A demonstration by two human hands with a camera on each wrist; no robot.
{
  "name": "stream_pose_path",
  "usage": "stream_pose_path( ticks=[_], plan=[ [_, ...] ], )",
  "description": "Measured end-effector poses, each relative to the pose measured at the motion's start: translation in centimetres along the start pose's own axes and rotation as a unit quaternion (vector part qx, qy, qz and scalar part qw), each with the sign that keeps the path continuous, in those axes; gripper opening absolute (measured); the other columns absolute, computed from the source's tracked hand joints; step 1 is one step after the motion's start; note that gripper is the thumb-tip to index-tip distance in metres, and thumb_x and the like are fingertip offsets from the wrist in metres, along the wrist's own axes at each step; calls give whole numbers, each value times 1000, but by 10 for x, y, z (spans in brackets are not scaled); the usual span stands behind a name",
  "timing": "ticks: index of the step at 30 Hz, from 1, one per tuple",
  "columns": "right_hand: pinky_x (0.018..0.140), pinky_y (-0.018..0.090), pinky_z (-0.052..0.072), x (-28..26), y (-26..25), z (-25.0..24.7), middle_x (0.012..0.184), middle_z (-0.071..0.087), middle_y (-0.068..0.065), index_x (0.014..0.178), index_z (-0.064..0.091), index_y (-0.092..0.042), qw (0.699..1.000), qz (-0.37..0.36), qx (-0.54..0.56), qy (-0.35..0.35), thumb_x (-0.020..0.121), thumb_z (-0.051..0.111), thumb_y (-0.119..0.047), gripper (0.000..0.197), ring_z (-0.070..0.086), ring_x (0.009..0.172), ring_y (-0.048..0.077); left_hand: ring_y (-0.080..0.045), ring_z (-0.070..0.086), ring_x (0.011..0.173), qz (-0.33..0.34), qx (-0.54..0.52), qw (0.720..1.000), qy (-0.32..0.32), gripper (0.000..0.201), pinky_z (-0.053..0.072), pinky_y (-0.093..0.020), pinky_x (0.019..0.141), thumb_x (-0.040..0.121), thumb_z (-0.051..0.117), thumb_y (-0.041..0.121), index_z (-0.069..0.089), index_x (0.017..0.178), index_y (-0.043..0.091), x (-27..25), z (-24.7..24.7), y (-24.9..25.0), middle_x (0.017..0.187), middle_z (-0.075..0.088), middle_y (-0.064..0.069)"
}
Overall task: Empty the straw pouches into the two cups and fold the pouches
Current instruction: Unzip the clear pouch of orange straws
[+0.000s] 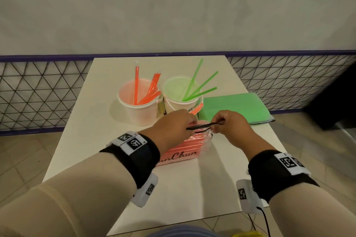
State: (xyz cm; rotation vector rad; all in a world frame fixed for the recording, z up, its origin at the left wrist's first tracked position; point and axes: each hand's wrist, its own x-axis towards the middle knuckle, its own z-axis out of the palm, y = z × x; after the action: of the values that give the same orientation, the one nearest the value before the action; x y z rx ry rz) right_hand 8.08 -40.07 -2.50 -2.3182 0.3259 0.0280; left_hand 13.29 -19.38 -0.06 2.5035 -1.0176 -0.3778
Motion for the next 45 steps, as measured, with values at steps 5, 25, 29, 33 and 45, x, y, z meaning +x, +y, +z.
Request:
stream_pose_path(
  ticks=[5,25,29,33,45],
  plan=[
    [70,29,47,-6,-11,4,78,65,-1,73,65,-26,999,-33,-15,-13,79,75,-8,22,63,76,18,-19,55,83,20,28,998,57,11,47,-35,71,88,63,26,66,91,16,15,11,15,90,58,-2],
    [60,20,51,-12,-11,25,63,68,-7,79,69,-1,983,56,164,55,85,73,-9,10,60,54,0,-19,61,76,-10,27,999,39,16,37,-26,59,91,54,21,70,93,18,36,12,25,83,66,-2],
    [68,30,53,-7,-19,31,71,69,-1,70,65,-14,991,38,102,75,85,72,-13,17,63,66,12,-20,56,70,-13,64,997,40,13,46,-32,63,90,54,15,59,78,16,34,11,17,74,59,0],
    [63,27,44,-1,-25,32,75,65,4,78,65,-6,993,36,15,112,88,67,-14,12,56,67,19,-15,46,63,-28,58,997,51,21,37,-29,60,91,50,10,52,72,19,19,1,-4,68,51,5],
    [52,30,25,-5,-83,65,74,47,0,79,48,-12,965,-191,-175,27,82,54,-3,11,47,69,26,-25,60,78,-13,79,994,77,11,51,-41,72,87,54,10,63,81,12,-9,3,-29,81,61,-3]
  ],
)
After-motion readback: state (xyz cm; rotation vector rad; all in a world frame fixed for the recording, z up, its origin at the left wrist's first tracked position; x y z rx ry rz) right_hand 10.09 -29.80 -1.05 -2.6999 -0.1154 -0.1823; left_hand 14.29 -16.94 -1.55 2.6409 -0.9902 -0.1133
